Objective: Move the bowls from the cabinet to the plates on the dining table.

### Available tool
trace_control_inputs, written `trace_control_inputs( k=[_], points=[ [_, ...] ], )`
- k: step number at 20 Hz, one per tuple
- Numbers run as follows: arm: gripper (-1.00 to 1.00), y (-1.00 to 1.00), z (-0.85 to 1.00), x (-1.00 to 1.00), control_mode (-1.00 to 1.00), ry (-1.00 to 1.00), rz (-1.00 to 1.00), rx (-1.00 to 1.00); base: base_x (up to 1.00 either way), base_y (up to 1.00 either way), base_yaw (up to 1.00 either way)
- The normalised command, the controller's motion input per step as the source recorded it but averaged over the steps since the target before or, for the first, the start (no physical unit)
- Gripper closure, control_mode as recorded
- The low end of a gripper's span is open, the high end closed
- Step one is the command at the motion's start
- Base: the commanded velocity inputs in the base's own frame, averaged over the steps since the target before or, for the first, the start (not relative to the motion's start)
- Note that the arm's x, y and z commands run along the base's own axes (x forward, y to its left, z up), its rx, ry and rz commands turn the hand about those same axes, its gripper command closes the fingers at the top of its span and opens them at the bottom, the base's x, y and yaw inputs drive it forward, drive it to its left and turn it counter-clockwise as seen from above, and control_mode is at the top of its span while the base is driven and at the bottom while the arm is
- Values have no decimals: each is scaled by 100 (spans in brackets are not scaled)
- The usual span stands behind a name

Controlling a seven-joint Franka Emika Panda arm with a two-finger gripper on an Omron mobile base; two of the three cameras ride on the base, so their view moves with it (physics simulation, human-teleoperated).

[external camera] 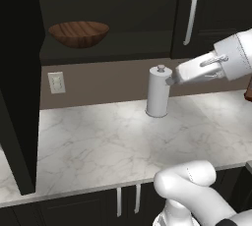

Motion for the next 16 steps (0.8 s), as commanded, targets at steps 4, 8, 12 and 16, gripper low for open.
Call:
trace_control_inputs(
  k=[4,8,12,16],
  points=[
    [-100,-52,0,-3,-100,-15,-12,-9,0,0,0],
    [-100,-49,0,-24,-100,-18,-11,-6,0,0,0],
    [-100,-39,0,-25,-100,-17,-9,-5,0,0,0],
    [-100,-49,0,-1,-100,-3,-16,-7,0,0,0]
  ],
)
